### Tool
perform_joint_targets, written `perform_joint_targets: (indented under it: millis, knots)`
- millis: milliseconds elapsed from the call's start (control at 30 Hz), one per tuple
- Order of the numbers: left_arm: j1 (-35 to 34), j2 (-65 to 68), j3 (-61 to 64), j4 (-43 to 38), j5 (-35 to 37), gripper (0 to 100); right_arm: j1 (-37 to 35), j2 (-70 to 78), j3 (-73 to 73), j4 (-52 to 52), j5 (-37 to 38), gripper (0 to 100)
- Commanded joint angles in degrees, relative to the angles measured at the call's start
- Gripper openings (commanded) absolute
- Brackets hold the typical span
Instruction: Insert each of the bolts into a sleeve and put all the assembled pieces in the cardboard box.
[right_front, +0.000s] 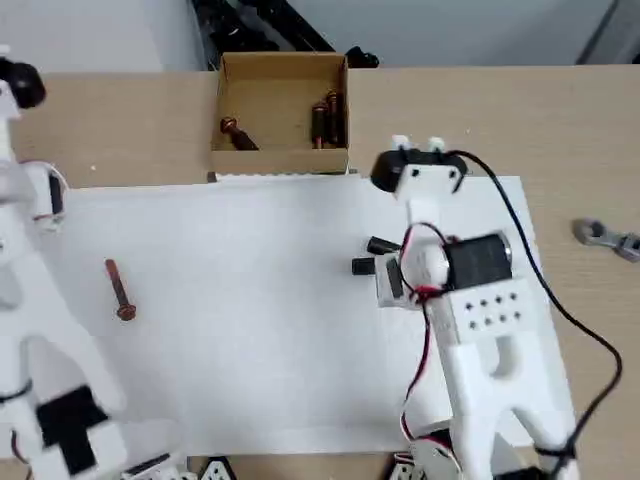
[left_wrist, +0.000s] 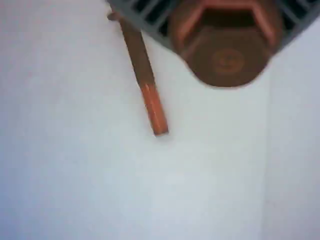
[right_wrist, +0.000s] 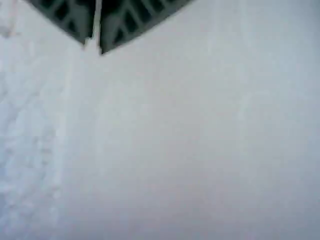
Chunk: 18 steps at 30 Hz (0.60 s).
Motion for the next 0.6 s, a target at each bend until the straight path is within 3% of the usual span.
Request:
perform_joint_targets:
  millis: [0, 100, 200, 333, 567]
  knots:
    - [0.26, -10.64, 7.78, -1.85, -0.44, 1, 0.04, 4.44, -3.96, -0.31, 2.64, 0.4]
    - [0.35, -18.9, 17.01, -3.16, -0.44, 1, 0.04, 10.07, -6.77, -0.31, 8.09, 0.5]
    - [0.26, -27.78, 26.77, -6.24, -0.44, 1, 1.36, 15.34, -12.13, -1.01, 29.19, 0.4]
    - [0.26, -39.21, 37.85, -9.41, -0.44, 1, 4.79, 22.99, -21.36, -0.48, 31.12, 0.4]
    - [0.09, -51.52, 50.59, -11.52, -0.44, 1, 6.02, 30.29, -29.27, -0.04, 51.6, 0.5]
